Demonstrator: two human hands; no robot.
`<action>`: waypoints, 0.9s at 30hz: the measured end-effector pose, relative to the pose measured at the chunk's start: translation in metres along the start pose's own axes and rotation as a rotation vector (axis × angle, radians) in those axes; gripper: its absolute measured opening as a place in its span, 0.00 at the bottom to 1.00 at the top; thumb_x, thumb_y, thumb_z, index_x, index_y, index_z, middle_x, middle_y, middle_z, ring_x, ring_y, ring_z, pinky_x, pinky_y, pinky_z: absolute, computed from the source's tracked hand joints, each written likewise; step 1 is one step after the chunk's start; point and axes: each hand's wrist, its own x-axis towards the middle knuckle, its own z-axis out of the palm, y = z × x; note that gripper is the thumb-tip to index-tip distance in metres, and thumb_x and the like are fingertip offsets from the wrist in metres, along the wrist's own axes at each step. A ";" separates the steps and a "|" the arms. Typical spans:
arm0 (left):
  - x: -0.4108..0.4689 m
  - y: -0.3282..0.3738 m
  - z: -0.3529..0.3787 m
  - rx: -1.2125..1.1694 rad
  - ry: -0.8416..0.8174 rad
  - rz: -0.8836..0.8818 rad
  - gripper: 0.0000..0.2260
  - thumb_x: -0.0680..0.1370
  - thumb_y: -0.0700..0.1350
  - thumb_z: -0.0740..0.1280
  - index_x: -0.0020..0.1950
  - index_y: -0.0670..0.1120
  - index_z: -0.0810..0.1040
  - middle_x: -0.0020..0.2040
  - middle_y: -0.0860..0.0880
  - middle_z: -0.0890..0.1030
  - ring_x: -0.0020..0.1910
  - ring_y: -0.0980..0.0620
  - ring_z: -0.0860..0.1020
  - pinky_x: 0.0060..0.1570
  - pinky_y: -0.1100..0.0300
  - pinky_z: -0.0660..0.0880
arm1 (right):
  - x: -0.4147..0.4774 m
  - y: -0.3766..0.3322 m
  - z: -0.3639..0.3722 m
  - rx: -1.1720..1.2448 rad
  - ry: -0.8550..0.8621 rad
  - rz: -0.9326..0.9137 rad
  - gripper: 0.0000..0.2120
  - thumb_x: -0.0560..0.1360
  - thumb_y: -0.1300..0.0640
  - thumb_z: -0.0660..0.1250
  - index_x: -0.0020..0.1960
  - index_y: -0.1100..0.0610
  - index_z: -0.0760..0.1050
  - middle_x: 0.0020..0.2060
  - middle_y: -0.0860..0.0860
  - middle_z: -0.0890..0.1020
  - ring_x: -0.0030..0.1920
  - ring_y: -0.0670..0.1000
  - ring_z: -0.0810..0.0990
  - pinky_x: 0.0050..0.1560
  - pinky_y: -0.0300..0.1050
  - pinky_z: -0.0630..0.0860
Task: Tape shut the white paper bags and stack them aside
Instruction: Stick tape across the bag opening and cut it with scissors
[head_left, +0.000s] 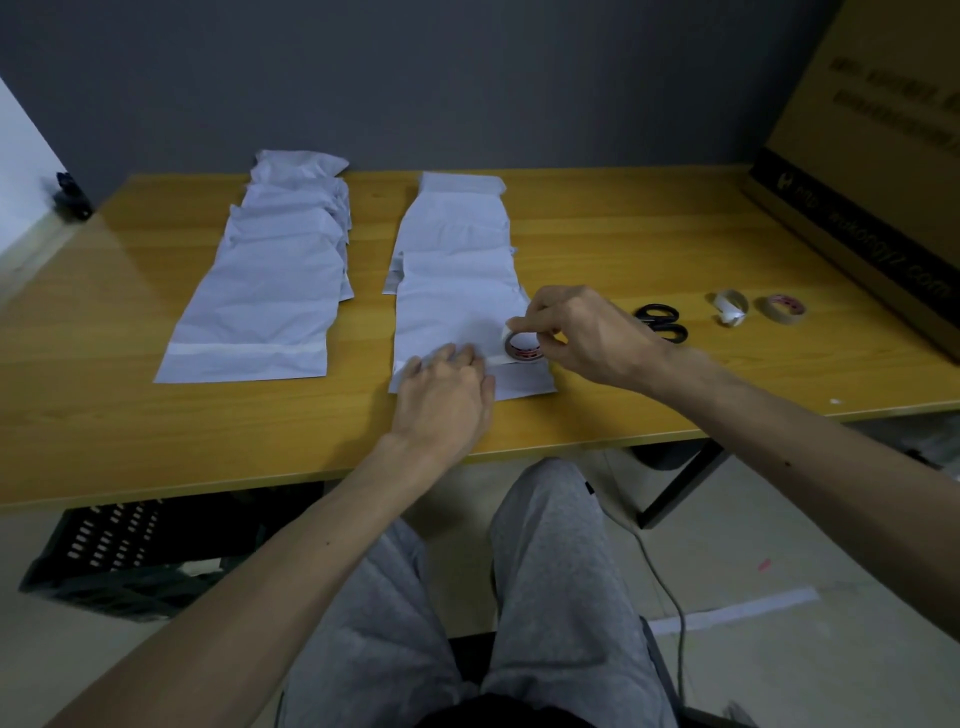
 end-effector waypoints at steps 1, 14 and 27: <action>0.000 0.000 0.000 -0.005 0.000 0.000 0.22 0.83 0.51 0.50 0.74 0.44 0.67 0.72 0.50 0.70 0.72 0.51 0.65 0.69 0.48 0.63 | 0.000 0.000 -0.001 -0.003 -0.006 0.000 0.17 0.74 0.70 0.63 0.60 0.61 0.79 0.49 0.58 0.80 0.46 0.58 0.79 0.43 0.57 0.76; 0.015 0.005 -0.021 -0.367 0.070 -0.209 0.13 0.71 0.49 0.69 0.52 0.44 0.82 0.52 0.45 0.82 0.55 0.44 0.76 0.51 0.53 0.75 | 0.009 -0.005 -0.009 -0.040 -0.109 0.018 0.17 0.75 0.70 0.59 0.60 0.62 0.78 0.50 0.60 0.78 0.48 0.60 0.77 0.47 0.58 0.74; 0.004 0.004 -0.006 -0.442 0.171 -0.059 0.10 0.78 0.45 0.66 0.56 0.45 0.83 0.57 0.49 0.80 0.60 0.49 0.71 0.54 0.59 0.69 | 0.006 0.004 -0.005 -0.017 -0.076 0.058 0.12 0.75 0.66 0.63 0.57 0.59 0.77 0.52 0.54 0.81 0.49 0.54 0.78 0.47 0.51 0.76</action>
